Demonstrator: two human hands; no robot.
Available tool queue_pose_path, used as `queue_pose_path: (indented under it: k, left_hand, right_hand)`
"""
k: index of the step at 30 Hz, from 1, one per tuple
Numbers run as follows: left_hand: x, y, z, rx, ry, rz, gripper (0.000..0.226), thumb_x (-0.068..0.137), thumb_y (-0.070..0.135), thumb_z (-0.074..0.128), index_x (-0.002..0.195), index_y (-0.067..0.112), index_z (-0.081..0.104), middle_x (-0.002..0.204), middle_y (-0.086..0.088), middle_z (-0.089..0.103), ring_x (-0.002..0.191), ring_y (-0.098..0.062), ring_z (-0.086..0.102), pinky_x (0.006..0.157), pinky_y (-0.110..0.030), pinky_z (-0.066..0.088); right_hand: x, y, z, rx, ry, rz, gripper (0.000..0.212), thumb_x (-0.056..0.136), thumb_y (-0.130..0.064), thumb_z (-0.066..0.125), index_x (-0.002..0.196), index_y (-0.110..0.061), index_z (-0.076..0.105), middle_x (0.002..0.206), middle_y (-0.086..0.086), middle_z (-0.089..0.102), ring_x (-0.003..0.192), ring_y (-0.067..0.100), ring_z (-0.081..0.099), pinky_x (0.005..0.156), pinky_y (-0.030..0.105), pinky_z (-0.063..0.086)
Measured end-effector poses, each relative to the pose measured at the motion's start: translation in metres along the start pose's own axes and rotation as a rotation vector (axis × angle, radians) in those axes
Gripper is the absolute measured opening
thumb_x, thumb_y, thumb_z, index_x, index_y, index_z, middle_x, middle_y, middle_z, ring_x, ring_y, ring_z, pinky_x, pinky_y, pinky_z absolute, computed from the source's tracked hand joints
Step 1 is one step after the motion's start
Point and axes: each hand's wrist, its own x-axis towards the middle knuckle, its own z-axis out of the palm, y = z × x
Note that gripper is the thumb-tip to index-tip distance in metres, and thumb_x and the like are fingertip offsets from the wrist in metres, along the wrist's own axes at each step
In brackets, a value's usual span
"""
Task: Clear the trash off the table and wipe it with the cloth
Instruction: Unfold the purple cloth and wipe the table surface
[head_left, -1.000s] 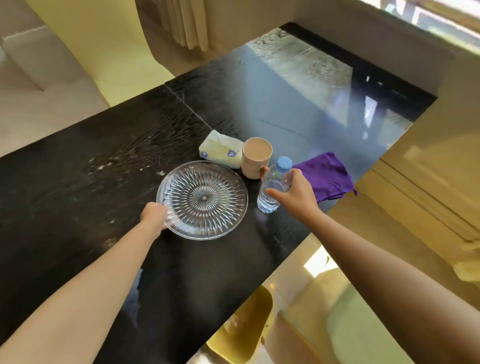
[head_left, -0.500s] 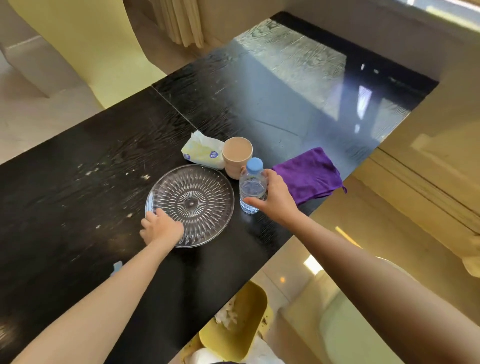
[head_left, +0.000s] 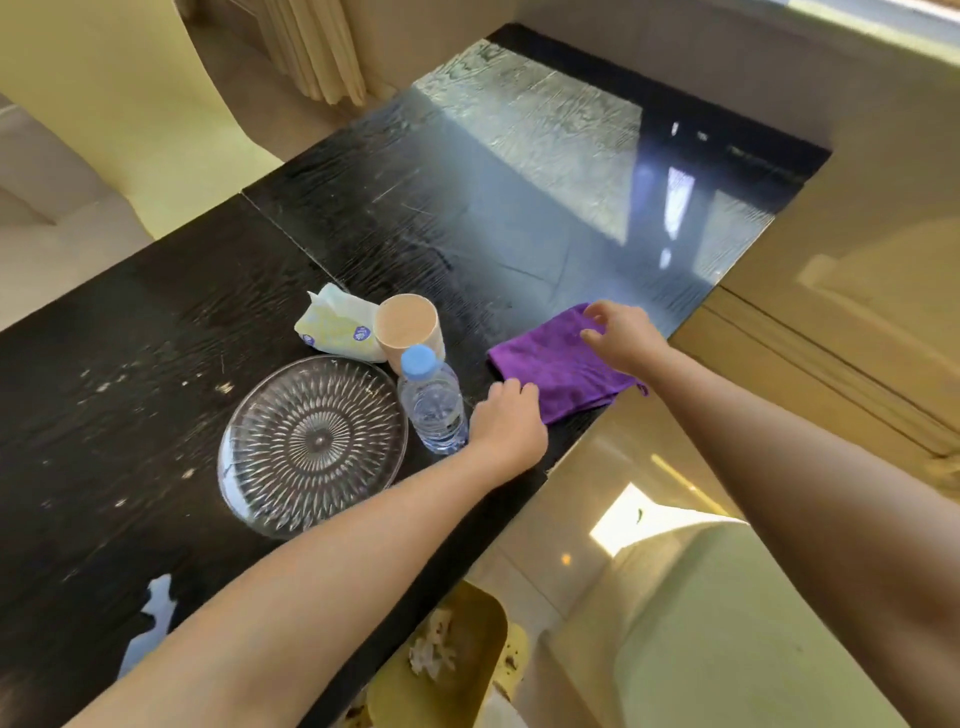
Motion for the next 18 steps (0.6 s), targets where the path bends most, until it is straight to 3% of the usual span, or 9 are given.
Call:
queue_pose_path:
  k: [6,10,12,14,18]
  left_hand:
    - [0.074,-0.007,0.018,-0.083,0.024,-0.202,0.061,0.090,0.016,0.042,0.147,0.013,0.021,0.156,-0.015,0.018,0.142,-0.032,0.018,0.111,-0.045,0.027]
    - [0.099,-0.015,0.035,-0.134,0.020,-0.326,0.065,0.094,0.019,0.041,0.151,0.015,0.008,0.160,-0.014,0.004,0.147,-0.029,0.006,0.114,-0.045,0.021]
    - [0.108,-0.013,0.040,-0.131,0.069,-0.333,0.062,0.096,0.020,0.039,0.150,0.015,0.010,0.159,-0.014,0.008,0.146,-0.029,0.012,0.113,-0.044,0.024]
    - [0.113,-0.011,0.041,-0.056,0.153,-0.311,0.056,0.096,0.018,0.040,0.148,0.013,0.018,0.153,-0.013,0.025,0.139,-0.029,0.026,0.107,-0.043,0.031]
    - [0.116,-0.008,0.037,0.007,0.284,-0.297,0.040,0.092,0.009,0.043,0.132,0.009,0.039,0.131,-0.014,0.046,0.121,-0.029,0.042,0.097,-0.037,0.039]
  right_hand:
    - [0.044,0.025,0.020,-0.170,-0.073,-0.031,0.048,0.093,-0.029,0.051,0.138,-0.014,0.044,0.136,0.017,0.053,0.128,0.038,0.040,0.106,0.045,0.037]
    - [0.067,0.033,0.036,-0.251,-0.067,-0.095,0.051,0.093,-0.028,0.050,0.141,-0.013,0.038,0.145,0.012,0.041,0.130,0.038,0.035,0.105,0.048,0.036]
    - [0.078,0.038,0.040,-0.253,-0.053,-0.112,0.051,0.095,-0.024,0.047,0.144,-0.014,0.035,0.149,0.009,0.037,0.132,0.037,0.032,0.105,0.048,0.034]
    - [0.085,0.043,0.042,-0.274,-0.047,-0.135,0.050,0.095,-0.022,0.046,0.144,-0.016,0.036,0.147,0.009,0.038,0.131,0.037,0.033,0.103,0.048,0.036]
    - [0.090,0.044,0.044,-0.323,0.029,-0.193,0.038,0.091,-0.018,0.051,0.128,-0.010,0.051,0.128,0.015,0.050,0.120,0.037,0.040,0.094,0.046,0.040]
